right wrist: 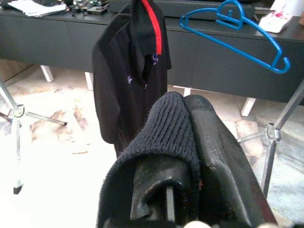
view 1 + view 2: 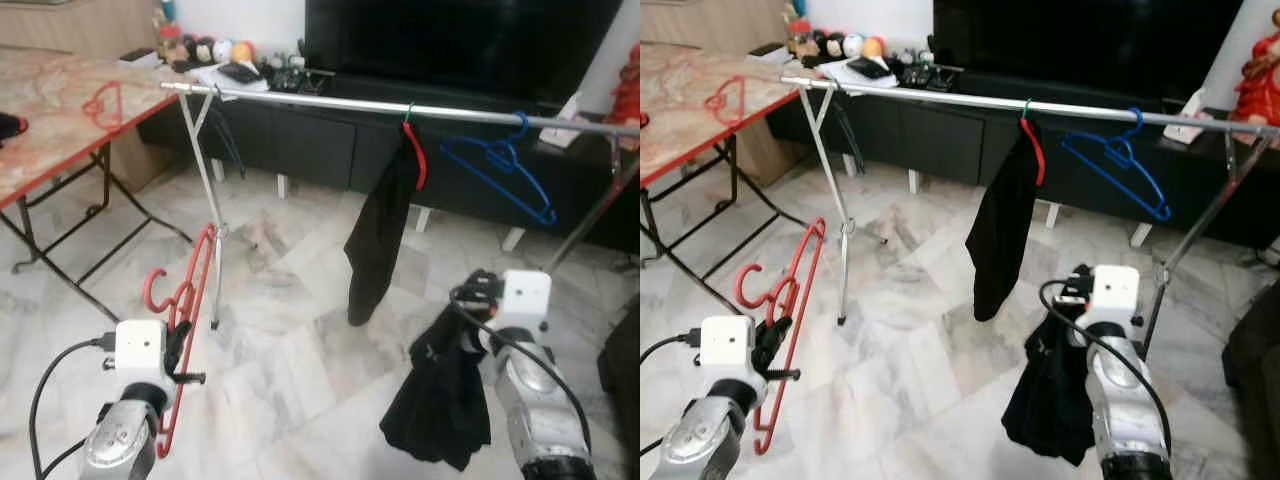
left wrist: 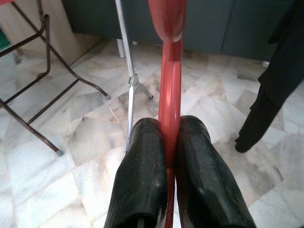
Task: Hang hanger
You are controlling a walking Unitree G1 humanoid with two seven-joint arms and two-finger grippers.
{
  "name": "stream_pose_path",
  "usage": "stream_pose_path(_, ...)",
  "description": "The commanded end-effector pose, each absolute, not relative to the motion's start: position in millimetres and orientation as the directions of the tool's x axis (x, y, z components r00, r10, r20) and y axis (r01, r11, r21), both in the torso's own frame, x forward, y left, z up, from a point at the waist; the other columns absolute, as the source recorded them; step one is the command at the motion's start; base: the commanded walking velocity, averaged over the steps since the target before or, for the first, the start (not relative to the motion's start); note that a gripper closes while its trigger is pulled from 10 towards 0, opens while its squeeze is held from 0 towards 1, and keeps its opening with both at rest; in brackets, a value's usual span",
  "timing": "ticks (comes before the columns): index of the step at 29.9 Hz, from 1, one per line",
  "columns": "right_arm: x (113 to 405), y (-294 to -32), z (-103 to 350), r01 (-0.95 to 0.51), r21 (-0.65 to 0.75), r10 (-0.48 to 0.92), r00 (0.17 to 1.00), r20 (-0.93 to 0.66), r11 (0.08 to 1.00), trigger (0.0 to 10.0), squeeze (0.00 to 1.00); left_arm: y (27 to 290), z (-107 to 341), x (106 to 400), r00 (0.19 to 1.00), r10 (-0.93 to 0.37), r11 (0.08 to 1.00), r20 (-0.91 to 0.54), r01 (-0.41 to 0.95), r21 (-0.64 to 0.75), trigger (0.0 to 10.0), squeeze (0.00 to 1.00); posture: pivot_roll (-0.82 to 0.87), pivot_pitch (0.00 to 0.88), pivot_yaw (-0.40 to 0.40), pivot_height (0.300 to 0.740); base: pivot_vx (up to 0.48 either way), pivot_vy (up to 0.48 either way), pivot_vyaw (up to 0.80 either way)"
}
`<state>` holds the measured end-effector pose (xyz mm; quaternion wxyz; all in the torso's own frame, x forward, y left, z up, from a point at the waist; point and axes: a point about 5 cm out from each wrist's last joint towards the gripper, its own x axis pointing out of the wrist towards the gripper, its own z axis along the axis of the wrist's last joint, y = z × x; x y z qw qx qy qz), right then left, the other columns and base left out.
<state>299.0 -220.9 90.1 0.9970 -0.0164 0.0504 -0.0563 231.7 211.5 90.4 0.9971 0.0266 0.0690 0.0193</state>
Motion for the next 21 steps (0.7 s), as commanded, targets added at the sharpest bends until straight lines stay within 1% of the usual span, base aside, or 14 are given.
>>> stream_pose_path(1, 299.9, -227.2, 99.0, 0.13, -0.041, -0.133, 0.988, -0.072, 0.991, 10.0, 0.0, 208.0, 93.8, 232.7, 0.991, 0.03, 0.998, -0.127, -0.022, 0.063, 10.0, 0.0, -0.03, 0.0, -0.009, 0.74, 0.0, 0.33, 0.0)
stream_pose_path(10, 301.0, -225.0, 101.3, 0.132, -0.044, -0.136, 0.988, -0.079, 0.99, 10.0, 0.0, 207.5, 95.1, 234.1, 0.992, 0.02, 0.998, -0.126, -0.012, 0.062, 10.0, 0.0, -0.03, 0.0, -0.003, 0.74, 0.0, 0.33, 0.0)
stream_pose_path(17, 303.2, -220.9, 105.2, 0.125, -0.038, -0.128, 0.989, -0.073, 0.991, 10.0, 0.0, 207.2, 95.2, 234.7, 0.991, 0.012, 0.998, -0.131, -0.004, 0.062, 10.0, 0.0, -0.03, 0.0, -0.003, 0.74, 0.0, 0.0, 0.0)
stream_pose_path(21, 303.5, -219.8, 106.0, 0.127, -0.034, -0.129, 0.989, -0.069, 0.991, 10.0, 0.0, 207.1, 96.6, 235.9, 0.992, 0.008, 0.998, -0.127, 0.0, 0.063, 10.0, 0.0, -0.03, 0.0, -0.001, 0.74, 0.0, 0.467, 0.0)
